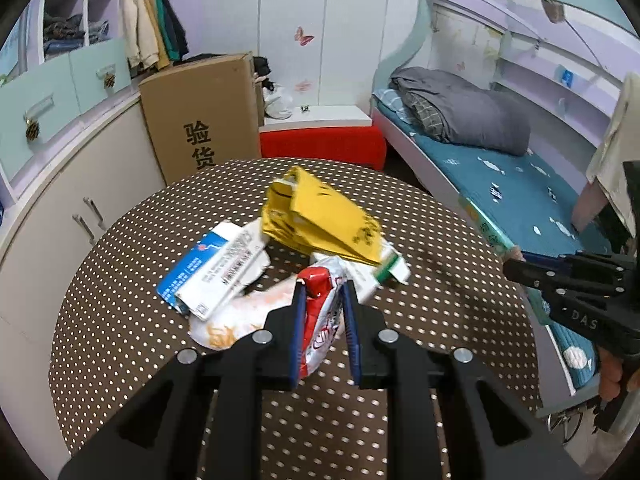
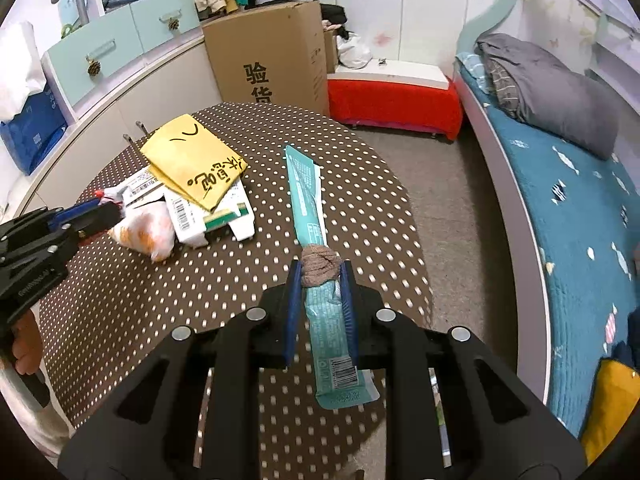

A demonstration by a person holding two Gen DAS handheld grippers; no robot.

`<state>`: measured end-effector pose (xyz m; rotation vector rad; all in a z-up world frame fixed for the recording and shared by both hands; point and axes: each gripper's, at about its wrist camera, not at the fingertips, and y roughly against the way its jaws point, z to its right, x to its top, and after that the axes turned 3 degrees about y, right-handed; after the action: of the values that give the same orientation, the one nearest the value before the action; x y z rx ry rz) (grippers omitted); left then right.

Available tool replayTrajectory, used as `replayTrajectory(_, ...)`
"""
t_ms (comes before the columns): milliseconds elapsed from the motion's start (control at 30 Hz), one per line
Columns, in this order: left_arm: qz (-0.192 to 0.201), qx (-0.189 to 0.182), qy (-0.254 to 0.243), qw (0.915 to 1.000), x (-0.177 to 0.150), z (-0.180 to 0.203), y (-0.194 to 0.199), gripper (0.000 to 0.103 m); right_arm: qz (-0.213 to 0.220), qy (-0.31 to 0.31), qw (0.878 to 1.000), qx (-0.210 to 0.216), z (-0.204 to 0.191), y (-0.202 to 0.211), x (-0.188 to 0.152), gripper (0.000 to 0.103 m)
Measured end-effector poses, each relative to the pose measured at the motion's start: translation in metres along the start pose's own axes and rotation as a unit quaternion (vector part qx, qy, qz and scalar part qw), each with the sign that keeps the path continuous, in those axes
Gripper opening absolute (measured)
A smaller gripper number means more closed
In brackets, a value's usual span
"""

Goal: Collect trash
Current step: 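Carry the red packet and teal tube over the light blue bin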

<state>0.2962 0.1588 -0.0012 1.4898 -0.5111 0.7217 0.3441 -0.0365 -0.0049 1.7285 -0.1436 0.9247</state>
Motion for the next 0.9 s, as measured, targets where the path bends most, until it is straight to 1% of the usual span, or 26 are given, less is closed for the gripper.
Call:
replayTrajectory(267,-0.005,-0.033,-0.040,0.9987,-0.016,0.051,0.011,0.018,0.020,-0.017,1.000,-0.017,0.006,0.037,-0.031,0.019)
replayTrajectory(500,-0.010,-0.069,-0.087,0.9938,-0.026,0.104,0.014,0.018,0.022,-0.051,0.998,-0.033,0.023,0.056,-0.061,0.019)
replayTrajectory(667,-0.018,-0.094,-0.123,0.9878,-0.036,0.144,0.013,0.018,0.020,-0.082,0.995,-0.048,0.043,0.069,-0.085,0.019)
replayTrajectory(900,-0.033,-0.135,-0.182,0.9734,-0.054,0.212,0.007,0.018,0.014,-0.128,0.989,-0.072,0.078,0.086,-0.121,0.019)
